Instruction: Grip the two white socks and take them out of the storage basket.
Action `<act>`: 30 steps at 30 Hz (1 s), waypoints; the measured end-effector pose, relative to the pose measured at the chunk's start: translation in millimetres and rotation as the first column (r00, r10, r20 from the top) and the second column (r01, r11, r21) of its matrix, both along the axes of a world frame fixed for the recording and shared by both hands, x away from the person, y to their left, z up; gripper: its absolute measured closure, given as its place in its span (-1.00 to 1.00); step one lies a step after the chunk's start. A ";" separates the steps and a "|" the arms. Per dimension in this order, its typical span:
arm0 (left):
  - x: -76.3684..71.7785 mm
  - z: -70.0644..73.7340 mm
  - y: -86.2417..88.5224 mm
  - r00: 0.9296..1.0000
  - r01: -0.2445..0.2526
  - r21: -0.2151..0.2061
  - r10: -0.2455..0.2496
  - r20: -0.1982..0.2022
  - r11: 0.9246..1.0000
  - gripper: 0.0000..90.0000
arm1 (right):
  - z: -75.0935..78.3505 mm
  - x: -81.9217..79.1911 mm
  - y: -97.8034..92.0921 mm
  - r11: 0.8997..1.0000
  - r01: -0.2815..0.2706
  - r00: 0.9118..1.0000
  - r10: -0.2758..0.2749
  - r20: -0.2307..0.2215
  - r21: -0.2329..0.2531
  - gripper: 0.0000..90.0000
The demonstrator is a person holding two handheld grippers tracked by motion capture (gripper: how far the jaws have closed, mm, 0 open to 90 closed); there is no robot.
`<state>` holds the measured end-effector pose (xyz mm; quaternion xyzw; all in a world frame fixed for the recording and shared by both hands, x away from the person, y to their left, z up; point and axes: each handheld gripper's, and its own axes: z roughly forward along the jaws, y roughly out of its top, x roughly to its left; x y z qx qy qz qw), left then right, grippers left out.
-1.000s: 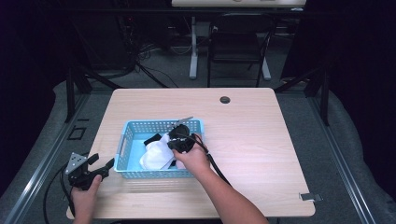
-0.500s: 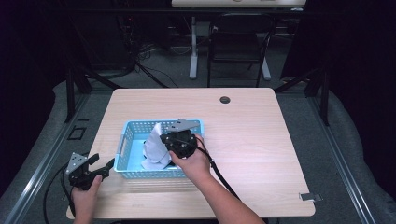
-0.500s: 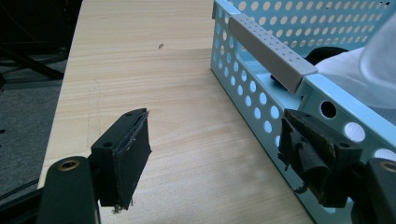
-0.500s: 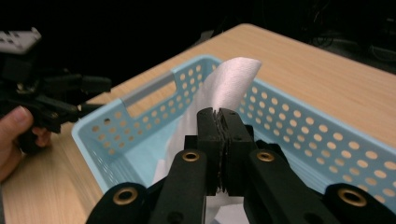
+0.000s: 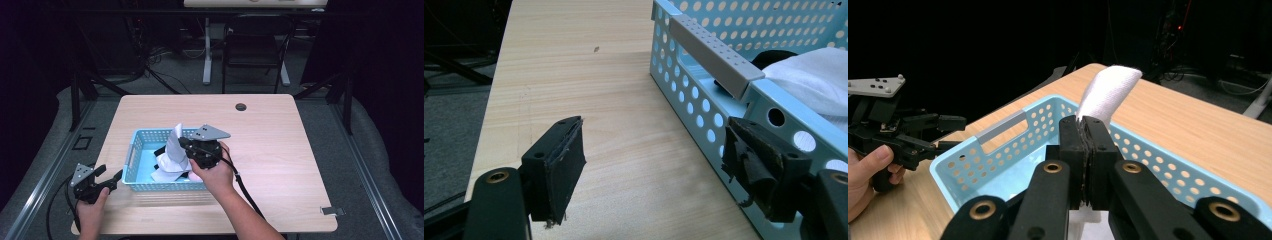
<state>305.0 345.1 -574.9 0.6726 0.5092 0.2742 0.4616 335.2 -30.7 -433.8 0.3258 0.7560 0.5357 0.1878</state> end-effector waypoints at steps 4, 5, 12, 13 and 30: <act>-0.1 0.0 0.0 1.000 0.000 0.000 0.000 0.000 1.000 -0.45 | 5.0 -4.7 -7.5 1.000 0.006 1.000 -0.006 0.014 0.007 0.97; -0.1 0.0 -0.1 1.000 -0.001 0.000 0.001 0.000 1.000 -0.45 | 6.4 -5.9 -9.8 1.000 0.008 1.000 -0.008 0.021 0.010 0.97; -0.3 0.1 -0.3 1.000 -0.001 0.000 0.001 0.000 1.000 -0.45 | 14.6 -15.1 -27.2 0.999 0.028 0.998 -0.029 0.047 0.025 0.97; -0.2 0.0 -0.2 1.000 -0.001 -0.001 0.001 0.001 1.000 -0.45 | 14.9 -16.2 -29.4 0.999 0.030 0.998 -0.032 0.051 0.031 0.97; -0.5 0.1 -1.9 1.000 0.002 0.009 -0.002 -0.007 1.000 -0.45 | 12.5 -52.9 -109.7 0.984 0.169 0.983 -0.173 0.069 0.049 0.97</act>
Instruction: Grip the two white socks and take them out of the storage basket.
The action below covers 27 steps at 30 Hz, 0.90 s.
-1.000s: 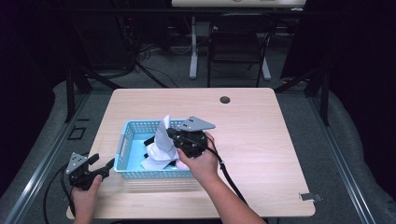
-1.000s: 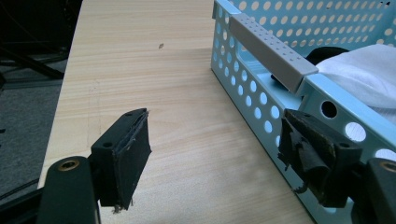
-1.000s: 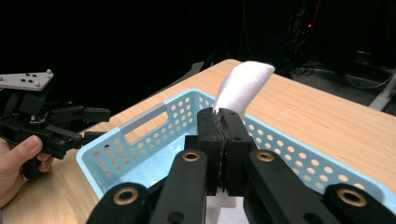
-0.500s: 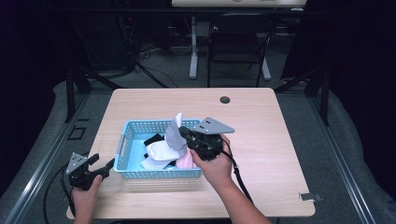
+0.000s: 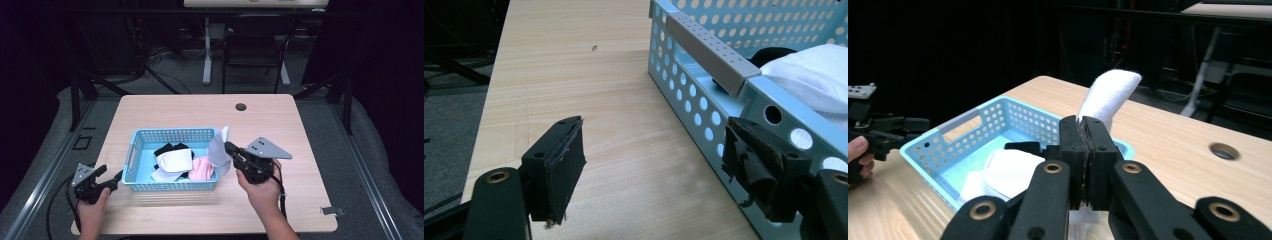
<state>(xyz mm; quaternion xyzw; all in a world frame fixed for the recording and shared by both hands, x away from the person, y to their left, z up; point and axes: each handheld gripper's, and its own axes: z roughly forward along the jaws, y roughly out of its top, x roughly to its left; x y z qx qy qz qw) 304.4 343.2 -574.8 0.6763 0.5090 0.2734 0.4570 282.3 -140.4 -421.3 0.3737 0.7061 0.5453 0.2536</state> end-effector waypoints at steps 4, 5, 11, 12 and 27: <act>0.1 -0.1 0.0 1.000 0.000 0.002 0.000 -0.001 1.000 -0.45 | -5.4 -6.5 -17.6 0.999 0.038 0.999 -0.038 -0.016 0.000 0.97; 0.1 -0.1 -0.1 1.000 0.000 0.002 0.000 -0.001 1.000 -0.45 | -7.3 -7.2 -20.7 0.999 0.047 0.999 -0.047 -0.017 0.001 0.97; -0.1 -0.1 0.0 1.000 -0.002 0.001 0.002 0.000 1.000 -0.45 | -16.8 -9.5 -34.4 0.997 0.082 0.996 -0.082 -0.036 -0.004 0.97; -0.1 -0.1 0.0 1.000 -0.002 0.001 0.002 -0.001 1.000 -0.45 | -18.2 -9.7 -35.6 0.996 0.090 0.995 -0.090 -0.037 -0.012 0.97; -0.2 -0.1 0.0 1.000 -0.002 0.000 0.002 0.000 1.000 -0.45 | -48.4 -5.4 -46.8 0.991 0.130 0.987 -0.133 -0.091 -0.041 0.97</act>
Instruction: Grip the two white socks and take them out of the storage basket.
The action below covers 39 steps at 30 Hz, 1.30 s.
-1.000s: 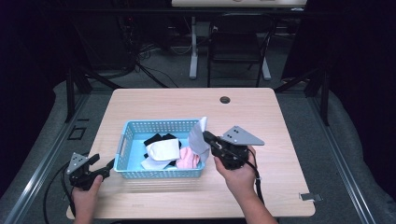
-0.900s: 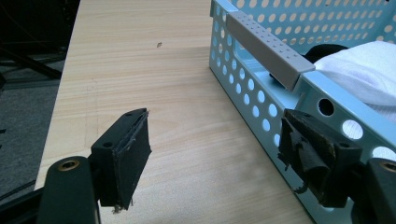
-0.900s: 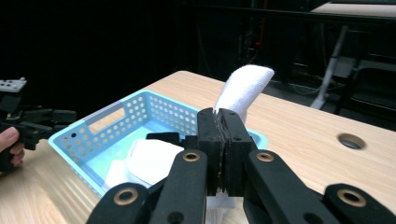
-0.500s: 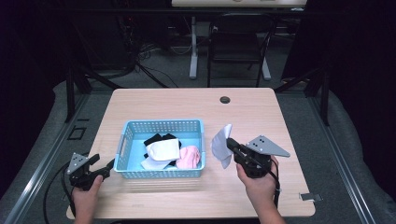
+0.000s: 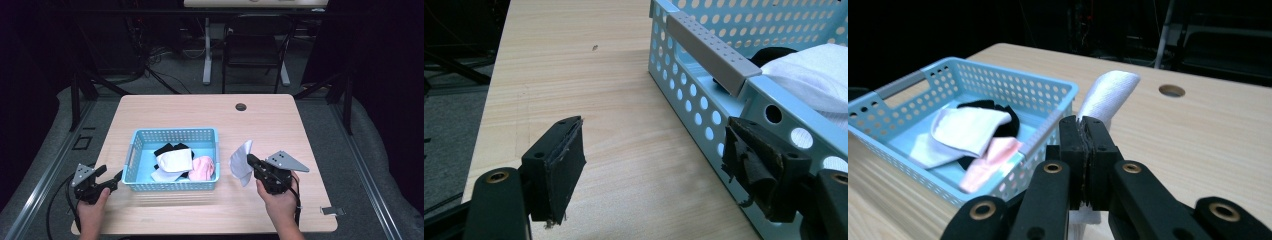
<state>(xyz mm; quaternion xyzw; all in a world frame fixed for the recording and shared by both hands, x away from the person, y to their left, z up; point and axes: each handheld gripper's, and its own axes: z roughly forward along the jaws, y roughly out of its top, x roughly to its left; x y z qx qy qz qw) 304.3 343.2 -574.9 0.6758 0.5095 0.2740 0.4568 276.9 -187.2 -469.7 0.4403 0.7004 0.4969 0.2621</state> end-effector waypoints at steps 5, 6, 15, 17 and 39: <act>-0.1 0.0 0.0 1.000 0.000 0.000 0.000 0.000 1.000 -0.45 | -19.0 6.8 -12.4 0.999 0.036 0.998 -0.037 -0.050 -0.015 0.97; 0.0 0.0 0.1 1.000 0.000 0.000 0.000 0.000 1.000 -0.45 | -23.6 8.6 -16.3 0.999 0.050 0.997 -0.051 -0.058 -0.014 0.97; 0.4 -0.1 -0.2 1.000 0.004 0.002 -0.004 -0.002 1.000 -0.45 | -56.5 19.6 -54.2 0.985 0.172 0.973 -0.168 -0.158 0.014 0.96; 0.5 -0.1 -0.3 1.000 0.004 0.002 -0.004 -0.002 1.000 -0.45 | -61.7 20.5 -59.5 0.982 0.188 0.966 -0.183 -0.181 0.007 0.96; 0.4 0.0 0.9 1.000 0.001 -0.006 -0.001 0.005 1.000 -0.45 | -78.7 27.1 -69.2 0.967 0.256 0.948 -0.250 -0.199 0.005 0.25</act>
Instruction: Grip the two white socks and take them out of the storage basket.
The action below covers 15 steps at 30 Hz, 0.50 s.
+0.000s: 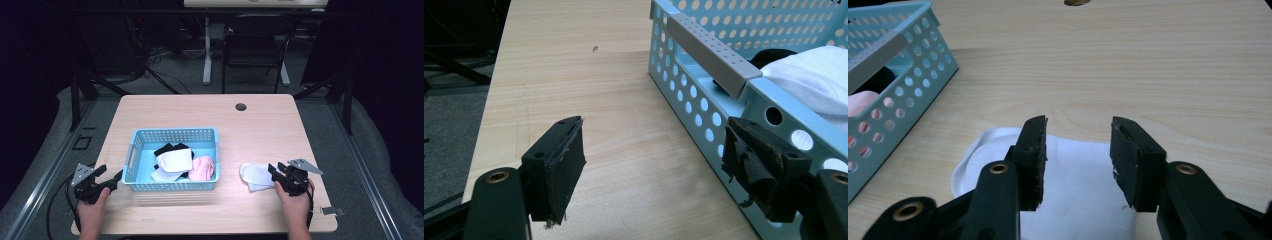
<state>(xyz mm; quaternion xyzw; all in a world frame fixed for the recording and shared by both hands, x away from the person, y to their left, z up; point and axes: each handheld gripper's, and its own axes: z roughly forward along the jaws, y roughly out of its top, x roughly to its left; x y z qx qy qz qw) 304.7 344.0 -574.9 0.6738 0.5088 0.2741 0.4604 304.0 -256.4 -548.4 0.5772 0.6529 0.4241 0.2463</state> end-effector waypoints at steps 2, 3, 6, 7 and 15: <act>-0.1 0.0 -0.1 1.000 0.001 0.001 -0.001 0.000 1.000 -0.45 | 1.0 0.4 2.4 1.000 -0.005 1.000 0.005 0.008 -0.026 0.19; -0.2 0.2 -0.3 1.000 -0.001 0.002 0.001 -0.003 1.000 -0.45 | 2.1 0.9 4.5 0.999 -0.010 1.000 0.011 0.015 -0.037 0.17; -0.2 0.0 -0.1 1.000 -0.001 -0.002 0.001 -0.001 1.000 -0.45 | 5.8 1.4 9.1 0.998 -0.021 1.000 0.022 0.021 -0.064 0.12; -0.2 0.0 -0.1 1.000 -0.001 -0.002 0.001 0.000 1.000 -0.45 | 8.5 1.7 11.3 0.996 -0.023 0.999 0.026 0.025 -0.082 0.11; -0.3 0.1 -0.2 1.000 0.001 -0.001 -0.001 -0.001 1.000 -0.45 | 31.1 6.1 32.7 0.991 -0.087 0.995 0.091 0.035 -0.097 0.12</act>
